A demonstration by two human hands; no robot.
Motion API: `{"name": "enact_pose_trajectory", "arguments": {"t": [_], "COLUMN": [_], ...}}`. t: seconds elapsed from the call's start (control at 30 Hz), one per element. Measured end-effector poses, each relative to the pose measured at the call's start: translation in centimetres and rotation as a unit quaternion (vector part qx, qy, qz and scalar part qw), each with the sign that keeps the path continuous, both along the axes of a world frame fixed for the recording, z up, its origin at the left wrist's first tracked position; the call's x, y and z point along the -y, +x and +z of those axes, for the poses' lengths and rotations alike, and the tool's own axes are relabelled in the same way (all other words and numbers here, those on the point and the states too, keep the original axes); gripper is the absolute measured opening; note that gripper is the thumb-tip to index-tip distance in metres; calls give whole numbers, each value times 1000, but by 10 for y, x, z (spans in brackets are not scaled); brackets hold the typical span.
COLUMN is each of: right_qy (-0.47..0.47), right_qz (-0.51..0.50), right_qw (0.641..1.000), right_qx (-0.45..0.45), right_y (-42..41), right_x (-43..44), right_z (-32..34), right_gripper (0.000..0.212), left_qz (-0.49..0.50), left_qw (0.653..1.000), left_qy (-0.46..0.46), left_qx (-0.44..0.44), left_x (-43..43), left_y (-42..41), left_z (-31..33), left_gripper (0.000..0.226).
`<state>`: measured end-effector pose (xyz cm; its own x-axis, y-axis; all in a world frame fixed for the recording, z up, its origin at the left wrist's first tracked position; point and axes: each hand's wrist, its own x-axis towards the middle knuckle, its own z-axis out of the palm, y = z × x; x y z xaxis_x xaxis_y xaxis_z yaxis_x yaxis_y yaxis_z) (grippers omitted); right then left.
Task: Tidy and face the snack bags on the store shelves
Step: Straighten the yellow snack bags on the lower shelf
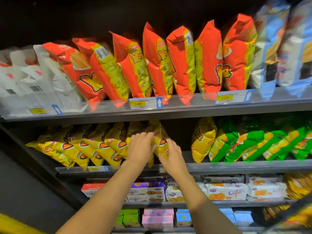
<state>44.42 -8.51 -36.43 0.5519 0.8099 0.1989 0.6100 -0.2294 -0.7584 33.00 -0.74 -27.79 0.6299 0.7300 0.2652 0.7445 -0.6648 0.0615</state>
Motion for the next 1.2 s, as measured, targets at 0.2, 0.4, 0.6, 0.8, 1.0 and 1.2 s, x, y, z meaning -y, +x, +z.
{"name": "enact_pose_trajectory", "arguments": {"t": [0.2,0.4,0.6,0.8,1.0,1.2], "right_qy": [164,164,6,5,61,146], "right_qz": [-151,-315,-322,-324,-320,-301], "right_qw": [962,923,942,941,941,941], "right_qx": [158,147,95,99,93,48], "right_y": [27,54,70,74,80,80], "right_x": [53,76,61,60,64,75], "right_z": [25,47,60,55,51,52], "right_gripper": [47,72,68,36,20,15], "left_qz": [27,37,38,36,9,-89], "left_qw": [999,999,999,998,1000,992], "left_qy": [22,27,22,24,26,43], "left_qx": [-26,-29,-31,-43,-7,78], "left_x": [0,4,3,6,18,40], "left_y": [0,3,5,8,14,30], "left_z": [0,2,4,6,10,2], "left_gripper": [49,45,46,51,62,76]}}
